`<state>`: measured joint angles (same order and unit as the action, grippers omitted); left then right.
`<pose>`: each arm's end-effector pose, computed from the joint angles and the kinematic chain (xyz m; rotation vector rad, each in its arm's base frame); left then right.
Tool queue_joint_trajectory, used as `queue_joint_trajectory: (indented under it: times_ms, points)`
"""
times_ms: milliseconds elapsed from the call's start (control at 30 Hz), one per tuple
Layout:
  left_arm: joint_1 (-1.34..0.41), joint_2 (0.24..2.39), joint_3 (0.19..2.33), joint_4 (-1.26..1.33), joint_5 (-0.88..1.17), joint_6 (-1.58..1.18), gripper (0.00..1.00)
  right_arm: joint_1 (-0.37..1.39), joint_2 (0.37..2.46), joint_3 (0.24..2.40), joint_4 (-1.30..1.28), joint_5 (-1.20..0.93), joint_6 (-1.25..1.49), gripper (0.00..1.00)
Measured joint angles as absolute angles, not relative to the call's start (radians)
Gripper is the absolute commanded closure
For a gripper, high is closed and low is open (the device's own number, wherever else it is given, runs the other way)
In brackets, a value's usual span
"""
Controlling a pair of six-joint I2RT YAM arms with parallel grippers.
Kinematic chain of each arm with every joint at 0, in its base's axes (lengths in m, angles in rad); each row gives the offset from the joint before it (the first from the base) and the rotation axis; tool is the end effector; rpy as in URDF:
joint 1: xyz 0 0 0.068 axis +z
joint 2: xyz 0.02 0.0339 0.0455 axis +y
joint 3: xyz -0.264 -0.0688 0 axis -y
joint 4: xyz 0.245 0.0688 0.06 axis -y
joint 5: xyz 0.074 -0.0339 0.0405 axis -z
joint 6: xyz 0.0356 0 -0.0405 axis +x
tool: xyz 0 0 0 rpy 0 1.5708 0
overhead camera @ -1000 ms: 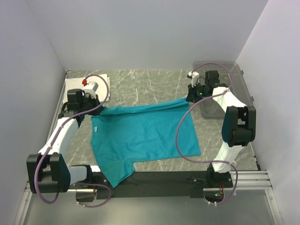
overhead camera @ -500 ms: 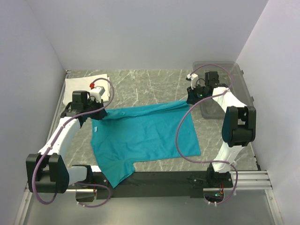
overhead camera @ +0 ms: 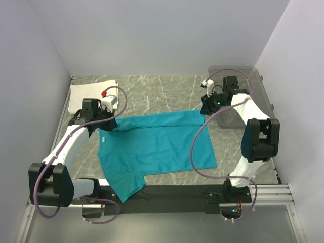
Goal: Fold and stack the t-shirts
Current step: Fold the tshirt
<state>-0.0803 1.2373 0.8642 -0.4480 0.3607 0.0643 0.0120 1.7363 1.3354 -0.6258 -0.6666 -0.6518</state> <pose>0.2549 -0.0331 0.2510 0.3395 2.3429 -0.4380 0.3650 0.0264 0.2463 -0.9882 2.1651 0.5707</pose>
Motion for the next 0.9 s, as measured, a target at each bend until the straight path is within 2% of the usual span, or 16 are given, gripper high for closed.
queue_joint_trajectory:
  times_ms: [167, 267, 367, 433, 500, 633, 800, 900]
  points:
    - [-0.081, 1.237, 0.864, -0.449, 0.361, 0.067, 0.99, 0.037, 1.793, 1.368, -0.654, -0.662, -0.635, 0.55]
    - [-0.085, 1.235, 0.864, -0.450, 0.361, 0.068, 0.96, 0.059, 1.805, 1.367, -0.661, -0.657, -0.618, 0.55]
    - [-0.092, 1.228, 0.864, -0.452, 0.361, 0.072, 0.80, 0.073, 1.805, 1.367, -0.660, -0.657, -0.607, 0.55]
    - [-0.100, 1.221, 0.864, -0.458, 0.359, 0.079, 0.63, 0.076, 1.805, 1.367, -0.661, -0.656, -0.602, 0.55]
    - [-0.108, 1.208, 0.864, -0.470, 0.352, 0.085, 0.57, 0.076, 1.805, 1.367, -0.660, -0.656, -0.597, 0.55]
    - [-0.113, 1.159, 0.865, -0.500, 0.326, 0.086, 0.38, 0.076, 1.805, 1.367, -0.659, -0.656, -0.590, 0.55]
    - [-0.113, 1.103, 0.874, -0.497, 0.278, 0.067, 0.35, 0.084, 1.805, 1.368, -0.659, -0.656, -0.572, 0.55]
    - [-0.113, 1.161, 0.899, -0.492, 0.292, 0.057, 0.27, 0.096, 1.805, 1.369, -0.659, -0.662, -0.553, 0.54]
